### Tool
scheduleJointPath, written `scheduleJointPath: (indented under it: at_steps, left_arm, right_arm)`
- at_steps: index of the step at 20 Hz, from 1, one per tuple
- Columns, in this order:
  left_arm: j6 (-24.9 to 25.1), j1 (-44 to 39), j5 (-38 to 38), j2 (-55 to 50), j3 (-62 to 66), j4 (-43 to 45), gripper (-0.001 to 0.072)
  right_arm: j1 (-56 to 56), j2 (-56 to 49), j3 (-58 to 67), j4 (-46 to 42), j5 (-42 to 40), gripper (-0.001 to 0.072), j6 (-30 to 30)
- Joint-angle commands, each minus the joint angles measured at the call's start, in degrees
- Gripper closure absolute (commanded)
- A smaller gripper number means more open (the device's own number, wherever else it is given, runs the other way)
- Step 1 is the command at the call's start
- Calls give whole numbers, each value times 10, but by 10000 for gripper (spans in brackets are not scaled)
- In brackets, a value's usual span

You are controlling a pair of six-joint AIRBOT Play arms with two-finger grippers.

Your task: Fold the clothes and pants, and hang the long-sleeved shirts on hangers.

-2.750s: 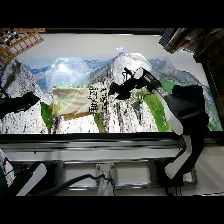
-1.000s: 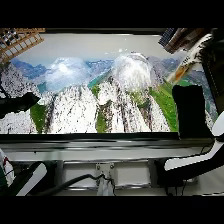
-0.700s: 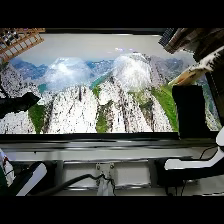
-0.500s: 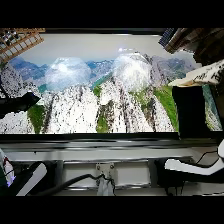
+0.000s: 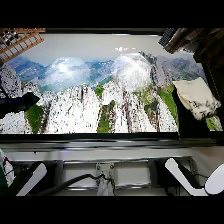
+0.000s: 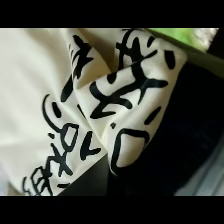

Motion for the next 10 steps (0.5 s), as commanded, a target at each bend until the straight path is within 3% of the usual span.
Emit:
scheduleJointPath:
  at_steps: [1, 7, 8, 9, 10]
  left_arm:
    - [0, 0, 0, 0, 0, 0, 409]
    - [0, 0, 0, 0, 0, 0, 409]
    - [0, 0, 0, 0, 0, 0, 409]
    - [0, 0, 0, 0, 0, 0, 409]
    - [0, 0, 0, 0, 0, 0, 410]
  right_arm:
    - [-41, 38, -111, -10, -12, 689, -38]
    - [-52, 54, -161, -27, -5, 666, -57]
    - [-52, 54, -161, -37, -2, 524, -57]
    - [-52, 54, -160, -47, 4, 304, -58]
    - [-52, 54, -153, -64, 14, 140, -59]
